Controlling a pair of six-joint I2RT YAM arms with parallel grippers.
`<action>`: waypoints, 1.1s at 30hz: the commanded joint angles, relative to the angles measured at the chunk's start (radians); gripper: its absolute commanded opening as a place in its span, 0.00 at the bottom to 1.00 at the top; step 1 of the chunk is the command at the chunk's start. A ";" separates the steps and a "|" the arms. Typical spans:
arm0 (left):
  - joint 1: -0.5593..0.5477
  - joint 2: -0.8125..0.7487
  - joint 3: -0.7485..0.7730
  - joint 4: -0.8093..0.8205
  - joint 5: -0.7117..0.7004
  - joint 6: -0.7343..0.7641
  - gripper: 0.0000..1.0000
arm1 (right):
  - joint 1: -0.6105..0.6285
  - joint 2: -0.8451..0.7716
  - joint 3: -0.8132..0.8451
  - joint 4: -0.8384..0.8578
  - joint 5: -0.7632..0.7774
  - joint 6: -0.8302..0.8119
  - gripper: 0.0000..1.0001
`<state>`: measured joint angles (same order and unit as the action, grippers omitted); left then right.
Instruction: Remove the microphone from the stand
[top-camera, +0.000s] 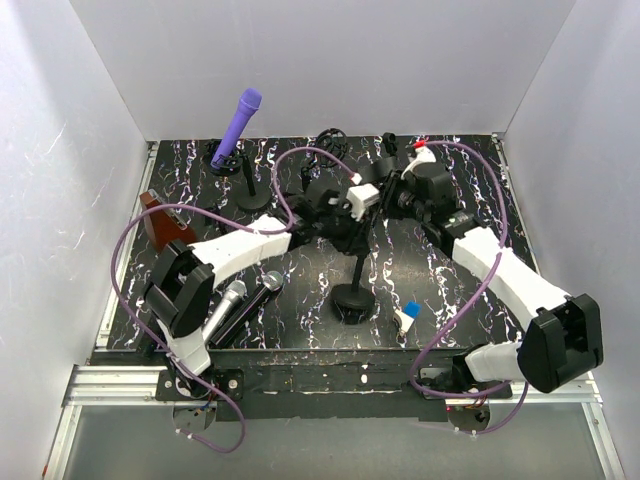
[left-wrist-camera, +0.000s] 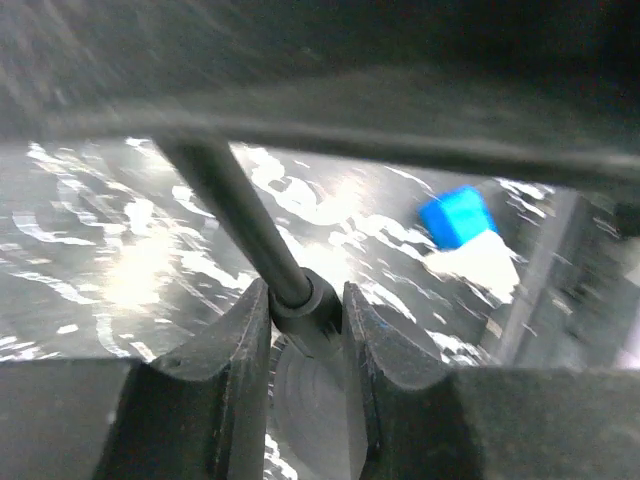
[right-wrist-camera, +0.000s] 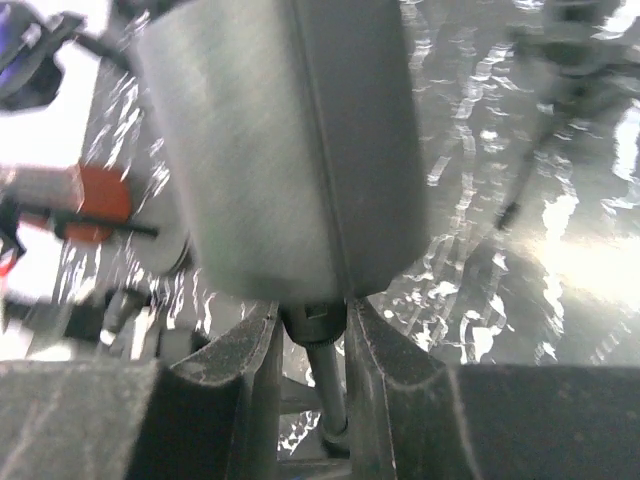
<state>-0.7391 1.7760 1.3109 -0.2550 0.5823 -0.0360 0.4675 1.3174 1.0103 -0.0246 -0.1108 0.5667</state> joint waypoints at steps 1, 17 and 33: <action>-0.193 -0.076 0.044 0.109 -0.965 0.097 0.00 | 0.025 0.012 0.244 -0.307 0.461 0.192 0.01; 0.044 -0.064 -0.019 0.056 -0.155 0.002 0.71 | -0.013 0.059 0.096 -0.056 0.316 0.087 0.01; 0.052 0.068 0.017 0.123 0.268 0.027 0.47 | -0.041 0.039 -0.068 0.255 -0.112 -0.136 0.01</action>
<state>-0.6708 1.8389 1.2892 -0.1490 0.7712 -0.0273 0.4213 1.3857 0.9497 0.2165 -0.1806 0.4877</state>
